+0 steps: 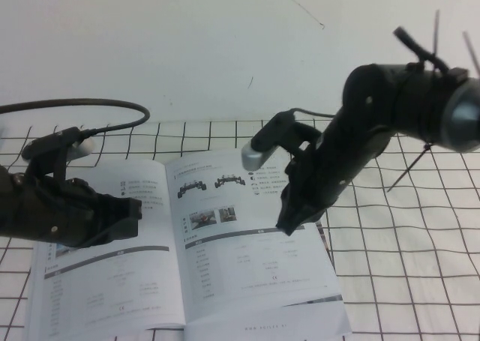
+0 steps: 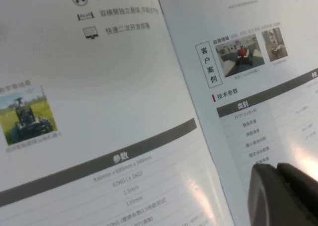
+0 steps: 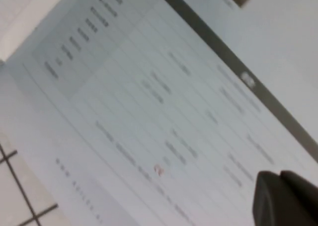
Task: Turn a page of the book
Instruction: Open the closed book
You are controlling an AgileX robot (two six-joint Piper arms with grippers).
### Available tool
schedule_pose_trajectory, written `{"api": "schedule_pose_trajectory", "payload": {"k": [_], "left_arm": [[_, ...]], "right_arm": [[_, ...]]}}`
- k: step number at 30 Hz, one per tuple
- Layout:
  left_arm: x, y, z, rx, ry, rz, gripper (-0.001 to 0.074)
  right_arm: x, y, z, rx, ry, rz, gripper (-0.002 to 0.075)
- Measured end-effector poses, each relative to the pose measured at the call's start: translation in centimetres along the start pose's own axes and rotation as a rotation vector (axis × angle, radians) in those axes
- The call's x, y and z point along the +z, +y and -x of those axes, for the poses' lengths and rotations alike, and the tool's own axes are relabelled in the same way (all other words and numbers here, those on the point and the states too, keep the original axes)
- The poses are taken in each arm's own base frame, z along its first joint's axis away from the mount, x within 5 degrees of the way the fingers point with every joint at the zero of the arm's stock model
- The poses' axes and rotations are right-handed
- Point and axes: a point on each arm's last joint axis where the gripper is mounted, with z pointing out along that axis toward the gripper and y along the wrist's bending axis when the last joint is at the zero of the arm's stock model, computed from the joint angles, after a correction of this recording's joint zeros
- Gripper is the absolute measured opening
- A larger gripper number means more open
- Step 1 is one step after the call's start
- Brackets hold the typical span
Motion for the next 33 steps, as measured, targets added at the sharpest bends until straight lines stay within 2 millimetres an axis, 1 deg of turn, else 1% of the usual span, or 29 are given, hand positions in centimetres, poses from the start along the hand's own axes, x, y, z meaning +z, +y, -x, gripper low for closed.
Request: {"api": "schedule_pose_trajectory", "payload": {"k": [3, 5, 8, 10, 15, 23, 29, 33], "left_arm": [[0.3, 0.1, 0.0, -0.005, 0.012, 0.001, -0.0003], [0.5, 0.2, -0.1, -0.007, 0.017, 0.002, -0.0003], [0.7, 0.4, -0.1, -0.012, 0.022, 0.007, -0.0003], [0.9, 0.5, -0.1, -0.016, 0.024, 0.008, -0.0003], [1.6, 0.8, -0.1, -0.026, 0.046, 0.013, -0.0003], [1.7, 0.9, -0.1, -0.027, 0.048, 0.013, -0.0003], [1.7, 0.9, 0.0, -0.027, 0.046, 0.013, -0.0003], [2.1, 1.1, 0.0, -0.032, 0.048, 0.021, -0.0003]], "right_arm": [[3.2, 0.1, 1.2, -0.022, 0.016, 0.009, -0.0001], [5.2, -0.2, 1.4, -0.022, 0.027, 0.009, -0.0001], [6.7, -0.8, 1.3, -0.013, 0.035, 0.006, -0.0001], [7.3, -1.0, 1.1, -0.008, 0.052, 0.000, -0.0001], [7.4, -1.1, 1.0, 0.007, 0.080, -0.003, -0.0001], [7.3, -1.1, 0.9, 0.099, 0.099, 0.000, -0.0001], [7.9, -0.4, 0.2, 0.145, 0.093, -0.004, -0.0001], [8.0, 0.2, 0.0, 0.132, 0.075, -0.027, -0.0001]]}}
